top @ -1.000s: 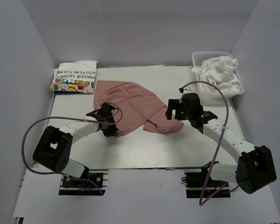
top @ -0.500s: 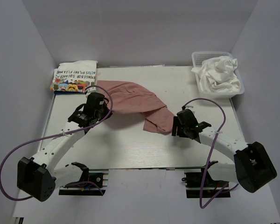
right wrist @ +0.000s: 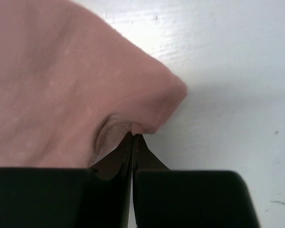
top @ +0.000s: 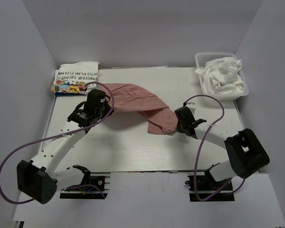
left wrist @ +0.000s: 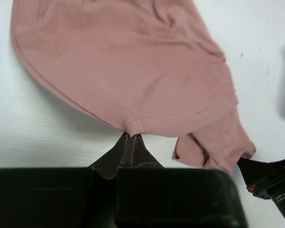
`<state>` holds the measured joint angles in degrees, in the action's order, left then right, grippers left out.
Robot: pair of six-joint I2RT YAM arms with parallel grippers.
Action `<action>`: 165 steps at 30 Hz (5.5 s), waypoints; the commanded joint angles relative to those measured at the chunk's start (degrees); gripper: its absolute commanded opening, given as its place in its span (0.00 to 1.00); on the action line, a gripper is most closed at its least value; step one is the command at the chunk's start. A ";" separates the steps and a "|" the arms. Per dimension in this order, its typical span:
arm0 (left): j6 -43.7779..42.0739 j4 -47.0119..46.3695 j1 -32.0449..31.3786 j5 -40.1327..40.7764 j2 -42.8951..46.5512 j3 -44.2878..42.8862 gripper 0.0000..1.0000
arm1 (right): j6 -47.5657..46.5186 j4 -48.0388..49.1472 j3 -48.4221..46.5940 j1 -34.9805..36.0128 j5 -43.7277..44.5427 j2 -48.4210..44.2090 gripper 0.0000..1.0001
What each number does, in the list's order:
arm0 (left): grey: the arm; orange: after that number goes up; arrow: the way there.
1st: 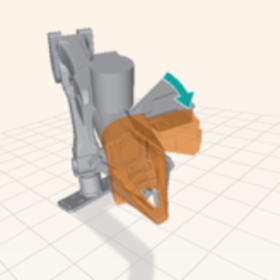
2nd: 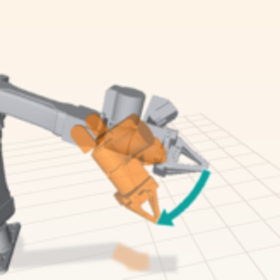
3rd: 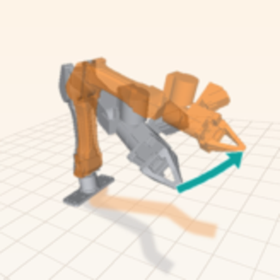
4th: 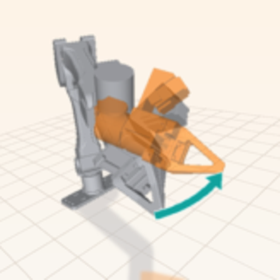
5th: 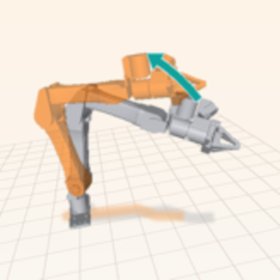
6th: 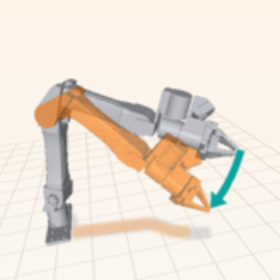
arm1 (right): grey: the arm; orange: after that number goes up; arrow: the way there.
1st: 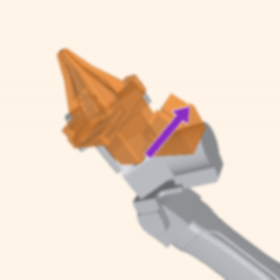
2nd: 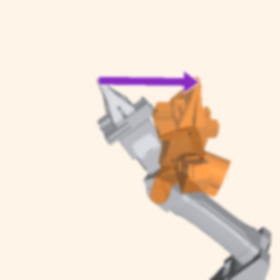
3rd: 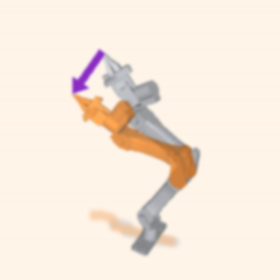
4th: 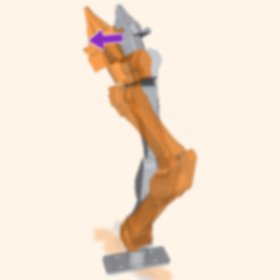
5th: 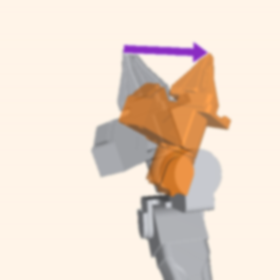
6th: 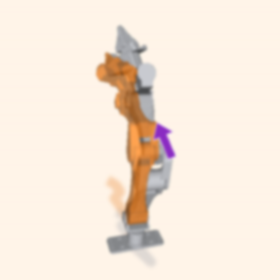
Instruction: Fold and stack the t-shirts
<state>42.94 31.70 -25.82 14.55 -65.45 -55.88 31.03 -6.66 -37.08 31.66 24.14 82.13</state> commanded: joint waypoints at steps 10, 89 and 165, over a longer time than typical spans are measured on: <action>-3.65 2.57 0.60 15.85 4.71 -20.31 0.00 | -7.90 -1.87 -13.80 -0.63 24.63 -22.77 0.00; 11.55 6.80 6.05 -19.39 2.01 31.62 0.76 | 17.75 -35.08 7.46 -15.31 0.56 -34.14 0.90; -10.78 9.61 7.37 25.51 -6.60 -42.85 0.00 | -26.02 -1.21 -55.95 -15.40 -6.99 -10.42 0.00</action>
<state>31.40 39.92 -19.05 26.68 -67.48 -103.77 5.48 -13.78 -100.92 16.60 18.46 67.40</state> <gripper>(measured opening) 0.020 0.022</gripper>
